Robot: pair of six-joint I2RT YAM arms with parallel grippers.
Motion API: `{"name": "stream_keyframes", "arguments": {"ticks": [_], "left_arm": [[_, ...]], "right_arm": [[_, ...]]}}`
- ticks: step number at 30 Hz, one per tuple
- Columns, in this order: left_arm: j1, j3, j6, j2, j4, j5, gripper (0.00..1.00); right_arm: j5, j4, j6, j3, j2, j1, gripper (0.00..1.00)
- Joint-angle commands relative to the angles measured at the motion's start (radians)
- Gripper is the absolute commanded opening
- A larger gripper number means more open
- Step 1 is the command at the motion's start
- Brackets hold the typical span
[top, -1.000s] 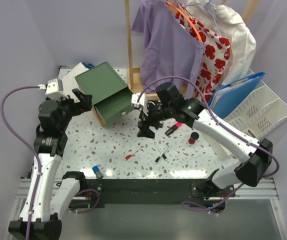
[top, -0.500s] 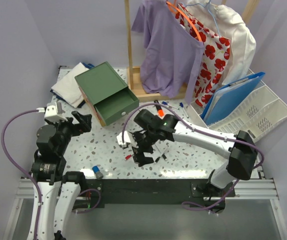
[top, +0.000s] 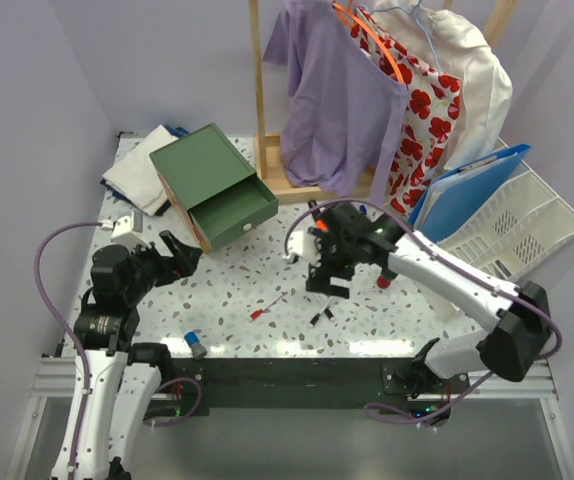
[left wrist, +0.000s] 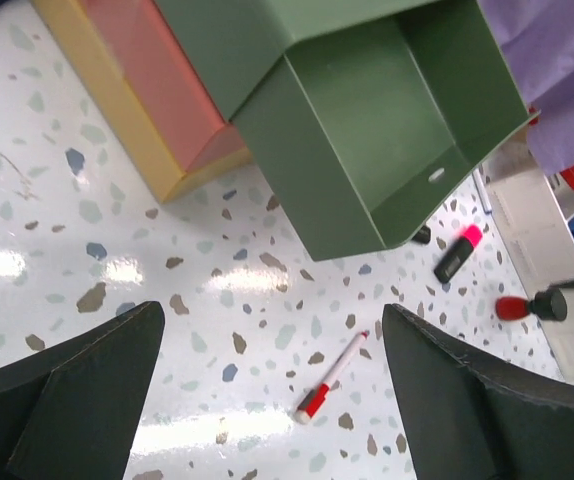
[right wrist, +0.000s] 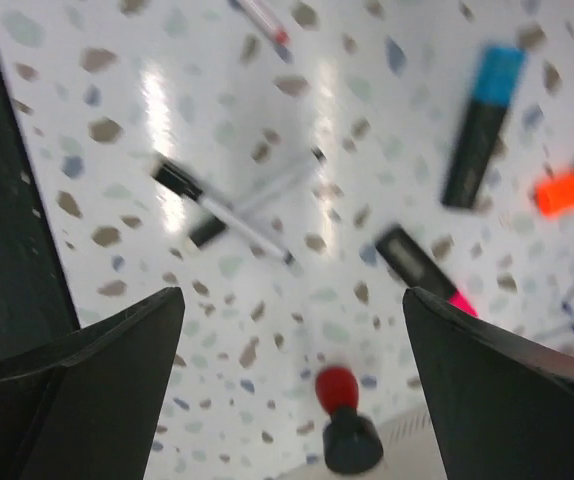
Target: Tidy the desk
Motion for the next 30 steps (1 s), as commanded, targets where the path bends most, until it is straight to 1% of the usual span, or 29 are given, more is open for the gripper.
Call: {"name": "stream_keyframes", "arguments": {"ticks": [1,5,7,8,9,11,13,16,18,19,20,21,22,27,28,30], "left_arm": [[0.005,-0.024,0.025,0.000,0.003,0.102,0.96],[0.005,-0.032,0.053,-0.005,0.024,0.105,0.95],[0.005,-0.032,0.057,0.002,0.030,0.108,0.95],[0.005,-0.032,0.062,0.009,0.033,0.110,0.95],[0.005,-0.030,0.065,0.012,0.033,0.113,0.96],[0.007,-0.030,0.069,0.018,0.035,0.116,0.95],[0.007,-0.032,0.071,0.014,0.035,0.116,0.96],[0.005,-0.033,0.071,0.000,0.035,0.116,0.95],[0.005,-0.035,0.068,-0.012,0.038,0.110,0.95],[0.005,-0.035,0.068,-0.014,0.038,0.110,0.95],[0.005,-0.035,0.068,-0.017,0.038,0.108,0.96],[0.005,-0.035,0.068,-0.015,0.037,0.105,0.95],[0.005,-0.032,0.068,-0.017,0.035,0.102,0.96],[0.005,-0.032,0.059,-0.043,0.027,0.078,0.96],[0.005,-0.032,0.060,-0.047,0.027,0.075,0.96],[0.005,-0.032,0.059,-0.052,0.027,0.073,0.95]], "right_arm": [[0.071,-0.071,-0.048,-0.086,-0.135,-0.179,0.96],[0.108,-0.093,-0.105,-0.145,-0.168,-0.291,0.97],[0.161,-0.145,-0.188,-0.139,-0.152,-0.317,0.96],[0.174,-0.171,-0.229,-0.131,-0.130,-0.318,0.96],[0.181,-0.227,-0.317,-0.119,-0.116,-0.318,0.96],[0.217,-0.252,-0.390,-0.079,-0.073,-0.318,0.96],[0.254,-0.284,-0.500,-0.030,-0.040,-0.318,0.95],[0.246,-0.338,-0.611,0.037,0.035,-0.298,0.94],[0.289,-0.350,-0.631,0.053,0.100,-0.272,0.92],[0.321,-0.346,-0.636,0.045,0.118,-0.231,0.91],[0.352,-0.340,-0.640,0.036,0.131,-0.210,0.90],[0.417,-0.318,-0.645,0.024,0.147,-0.192,0.90],[0.441,-0.314,-0.648,0.009,0.173,-0.160,0.89],[0.568,-0.292,-0.634,-0.004,0.254,-0.118,0.87],[0.623,-0.283,-0.634,-0.022,0.274,-0.112,0.86],[0.654,-0.272,-0.631,-0.039,0.289,-0.101,0.85]]}}
